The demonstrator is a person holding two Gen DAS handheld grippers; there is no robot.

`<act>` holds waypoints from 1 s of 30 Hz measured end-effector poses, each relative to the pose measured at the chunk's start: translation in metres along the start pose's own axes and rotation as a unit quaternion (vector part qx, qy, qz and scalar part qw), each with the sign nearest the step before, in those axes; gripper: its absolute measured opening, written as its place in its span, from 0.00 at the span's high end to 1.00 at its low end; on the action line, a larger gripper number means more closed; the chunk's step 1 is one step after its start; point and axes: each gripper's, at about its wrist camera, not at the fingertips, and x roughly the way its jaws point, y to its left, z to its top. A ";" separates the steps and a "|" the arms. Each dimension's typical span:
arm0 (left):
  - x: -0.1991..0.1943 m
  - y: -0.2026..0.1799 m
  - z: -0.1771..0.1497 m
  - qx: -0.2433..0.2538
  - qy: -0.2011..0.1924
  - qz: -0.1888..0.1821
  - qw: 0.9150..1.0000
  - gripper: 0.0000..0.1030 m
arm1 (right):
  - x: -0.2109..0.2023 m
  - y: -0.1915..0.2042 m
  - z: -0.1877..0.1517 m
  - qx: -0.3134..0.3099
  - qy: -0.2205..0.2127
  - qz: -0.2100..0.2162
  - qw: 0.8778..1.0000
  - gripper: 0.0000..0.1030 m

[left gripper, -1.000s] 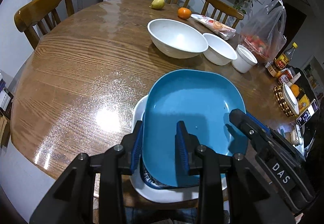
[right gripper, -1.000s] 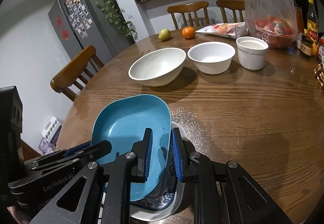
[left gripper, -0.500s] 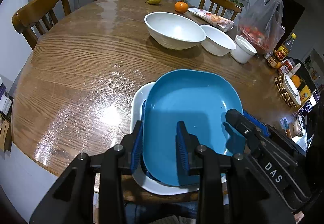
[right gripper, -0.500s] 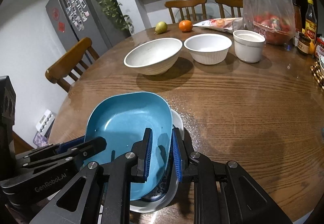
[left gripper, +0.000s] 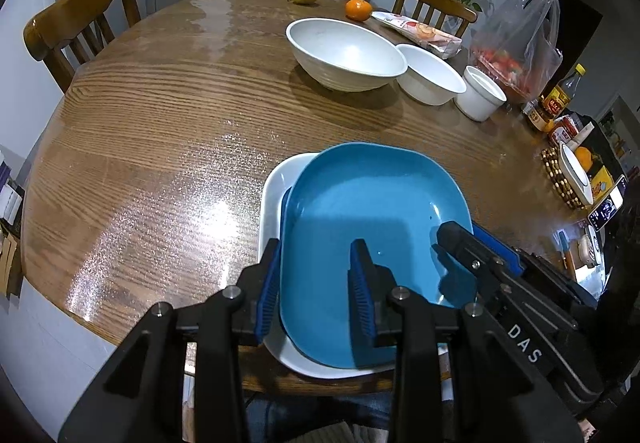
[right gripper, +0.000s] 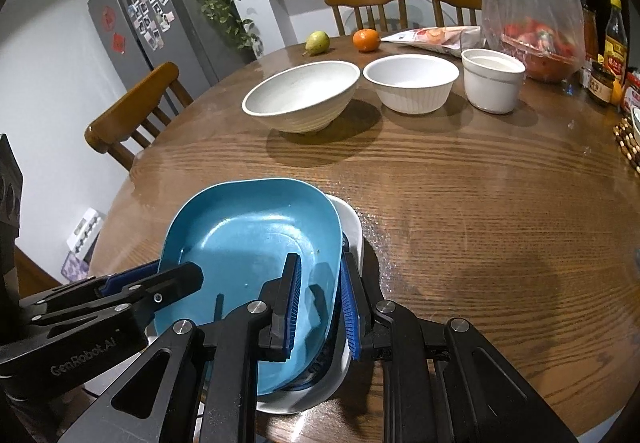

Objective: Organize plates and bowls
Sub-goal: 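Lower the teal dish onto the stacked patterned plates, then open both tools to release the teal dish on the plate stack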

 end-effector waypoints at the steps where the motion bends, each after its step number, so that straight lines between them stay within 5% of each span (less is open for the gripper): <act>1: 0.000 0.000 0.000 -0.001 0.001 0.000 1.000 0.69 | 0.000 0.000 0.000 0.000 0.001 -0.001 1.000 0.78; 30: 0.007 0.002 -0.001 -0.007 0.007 -0.002 1.000 0.65 | 0.005 0.001 -0.004 -0.004 0.006 -0.004 1.000 0.78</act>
